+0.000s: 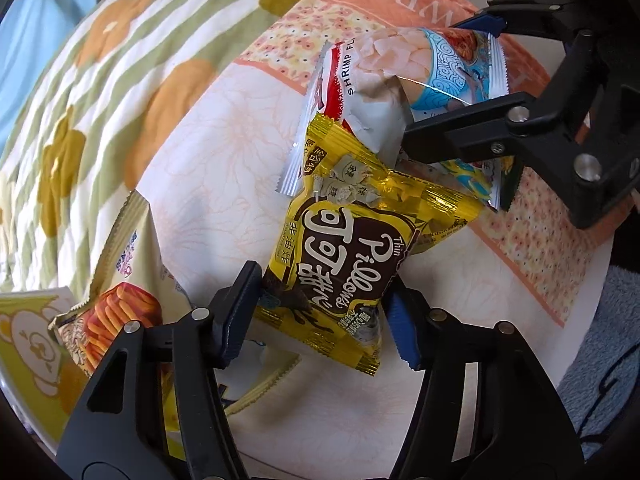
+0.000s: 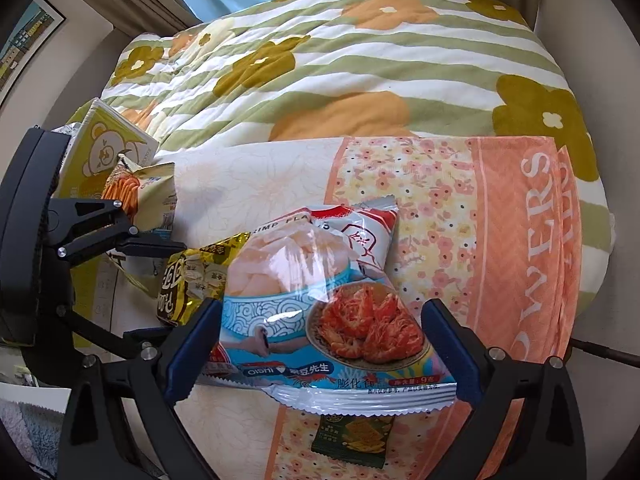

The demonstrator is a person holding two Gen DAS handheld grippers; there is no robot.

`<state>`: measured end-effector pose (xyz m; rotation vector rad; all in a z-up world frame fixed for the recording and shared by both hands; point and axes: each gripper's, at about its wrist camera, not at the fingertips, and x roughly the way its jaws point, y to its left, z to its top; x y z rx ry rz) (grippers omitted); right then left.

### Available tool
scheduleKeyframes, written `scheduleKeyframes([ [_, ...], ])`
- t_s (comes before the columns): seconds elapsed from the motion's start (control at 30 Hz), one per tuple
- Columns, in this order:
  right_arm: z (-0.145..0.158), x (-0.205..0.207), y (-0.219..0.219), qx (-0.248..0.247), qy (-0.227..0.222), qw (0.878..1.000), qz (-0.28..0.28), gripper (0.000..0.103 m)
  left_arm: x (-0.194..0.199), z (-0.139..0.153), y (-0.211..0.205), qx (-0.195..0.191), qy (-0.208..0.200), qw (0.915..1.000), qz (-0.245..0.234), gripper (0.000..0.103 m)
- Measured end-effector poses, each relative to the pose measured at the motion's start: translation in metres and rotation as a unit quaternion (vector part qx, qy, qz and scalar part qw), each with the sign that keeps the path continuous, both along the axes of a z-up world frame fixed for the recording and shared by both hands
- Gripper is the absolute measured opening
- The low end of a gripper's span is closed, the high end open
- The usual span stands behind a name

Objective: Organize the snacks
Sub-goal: 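Grasp the gold Pillows pack with the left tool while the right tool grasps the shrimp flakes bag, then carry both packs to the yellow box and open the left tool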

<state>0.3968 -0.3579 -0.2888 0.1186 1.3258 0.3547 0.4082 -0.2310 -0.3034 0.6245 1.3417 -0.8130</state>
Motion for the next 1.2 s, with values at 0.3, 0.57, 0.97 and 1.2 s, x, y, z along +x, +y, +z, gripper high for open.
scheduleKeyframes([
  [0.3, 0.000, 0.000, 0.002, -0.007, 0.003, 1.000, 0.014, 0.092, -0.004, 0.004, 0.007, -0.002, -0.002, 0.9998, 0.020, 0.056],
  [0.57, 0.009, -0.014, 0.000, -0.024, -0.017, 0.999, 0.017, 0.082, -0.018, 0.019, 0.006, -0.010, -0.014, 0.9994, 0.032, 0.056],
  [0.97, 0.053, -0.037, -0.028, -0.041, -0.063, 0.997, -0.015, 0.078, -0.040, 0.069, 0.004, -0.049, -0.050, 0.9943, 0.081, 0.056],
  [1.2, 0.103, -0.041, -0.023, -0.043, -0.117, 0.992, 0.000, 0.078, -0.047, 0.114, 0.035, -0.087, -0.082, 0.9785, 0.168, 0.056],
])
